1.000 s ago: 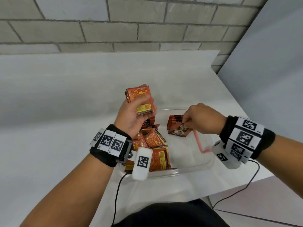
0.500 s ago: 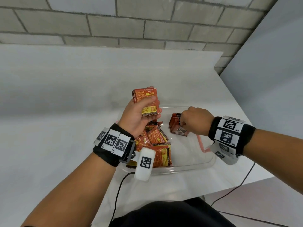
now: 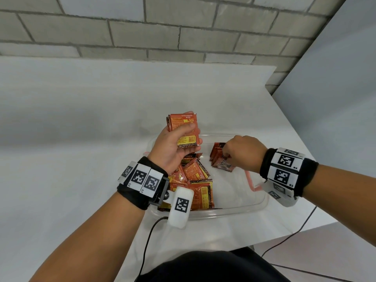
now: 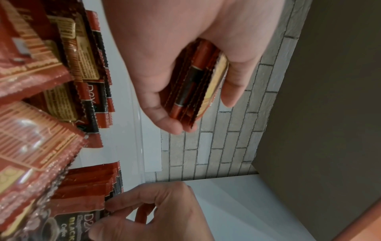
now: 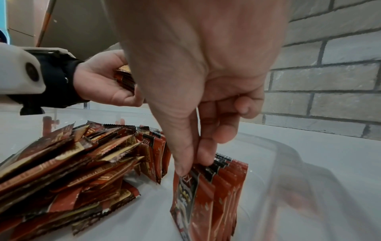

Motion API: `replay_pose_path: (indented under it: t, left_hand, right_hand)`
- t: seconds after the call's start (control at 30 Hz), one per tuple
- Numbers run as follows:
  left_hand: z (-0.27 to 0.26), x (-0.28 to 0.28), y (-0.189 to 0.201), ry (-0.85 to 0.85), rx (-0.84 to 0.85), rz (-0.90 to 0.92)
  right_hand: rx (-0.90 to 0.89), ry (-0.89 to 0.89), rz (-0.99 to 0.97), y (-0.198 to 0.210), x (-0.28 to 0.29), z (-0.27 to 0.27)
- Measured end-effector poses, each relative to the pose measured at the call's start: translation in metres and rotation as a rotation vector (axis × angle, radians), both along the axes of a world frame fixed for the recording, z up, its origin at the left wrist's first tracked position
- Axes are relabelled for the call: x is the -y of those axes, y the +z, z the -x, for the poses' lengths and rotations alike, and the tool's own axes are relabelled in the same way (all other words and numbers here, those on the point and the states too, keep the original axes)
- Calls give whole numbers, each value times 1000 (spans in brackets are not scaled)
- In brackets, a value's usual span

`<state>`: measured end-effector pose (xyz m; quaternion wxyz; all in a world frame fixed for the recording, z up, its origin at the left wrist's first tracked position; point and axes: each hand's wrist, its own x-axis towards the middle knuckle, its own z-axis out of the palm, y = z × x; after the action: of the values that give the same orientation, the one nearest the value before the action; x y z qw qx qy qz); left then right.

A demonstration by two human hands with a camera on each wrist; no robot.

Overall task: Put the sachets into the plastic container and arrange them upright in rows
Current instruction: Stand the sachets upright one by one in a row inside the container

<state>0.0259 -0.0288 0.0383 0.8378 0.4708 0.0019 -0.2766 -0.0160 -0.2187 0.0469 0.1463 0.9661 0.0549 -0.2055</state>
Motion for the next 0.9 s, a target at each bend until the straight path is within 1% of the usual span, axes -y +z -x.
replay_pose_path:
  t: [0.17, 0.33, 0.53, 0.9]
  left_hand:
    - [1, 2, 1, 11, -12, 0]
    - [1, 5, 0, 3, -46, 3]
    - [3, 7, -1, -18, -39, -16]
    - [5, 7, -3, -22, -26, -33]
  right_hand:
    - [33, -20, -50, 4, 6, 2]
    - [26, -35, -98, 7, 7, 8]
    - [25, -25, -29, 4, 5, 8]
    - [15, 0, 0, 2, 2, 1]
